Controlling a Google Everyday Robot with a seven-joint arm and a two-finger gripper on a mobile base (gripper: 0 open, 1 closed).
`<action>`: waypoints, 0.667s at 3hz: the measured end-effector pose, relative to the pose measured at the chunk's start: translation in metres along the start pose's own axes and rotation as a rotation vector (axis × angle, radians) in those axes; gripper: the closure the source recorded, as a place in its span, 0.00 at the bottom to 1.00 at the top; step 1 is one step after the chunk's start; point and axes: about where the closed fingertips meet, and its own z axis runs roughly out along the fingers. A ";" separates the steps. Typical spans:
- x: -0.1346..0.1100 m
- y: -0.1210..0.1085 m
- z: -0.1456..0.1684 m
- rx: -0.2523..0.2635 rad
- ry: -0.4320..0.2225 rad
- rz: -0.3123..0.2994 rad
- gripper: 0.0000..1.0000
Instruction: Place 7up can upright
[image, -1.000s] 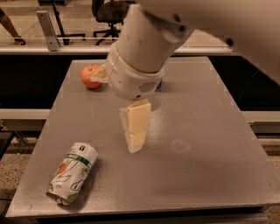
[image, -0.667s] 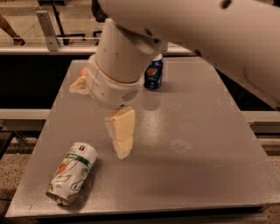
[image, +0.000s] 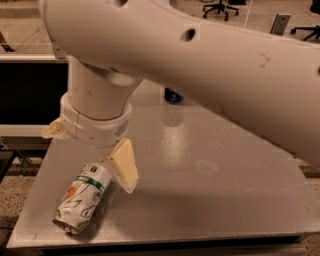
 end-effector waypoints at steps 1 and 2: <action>-0.011 -0.003 0.021 -0.055 0.008 -0.112 0.00; -0.016 -0.003 0.037 -0.104 0.017 -0.187 0.00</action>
Offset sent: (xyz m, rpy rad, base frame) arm -0.0122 0.0293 -0.0565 -0.1765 -0.0324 0.2739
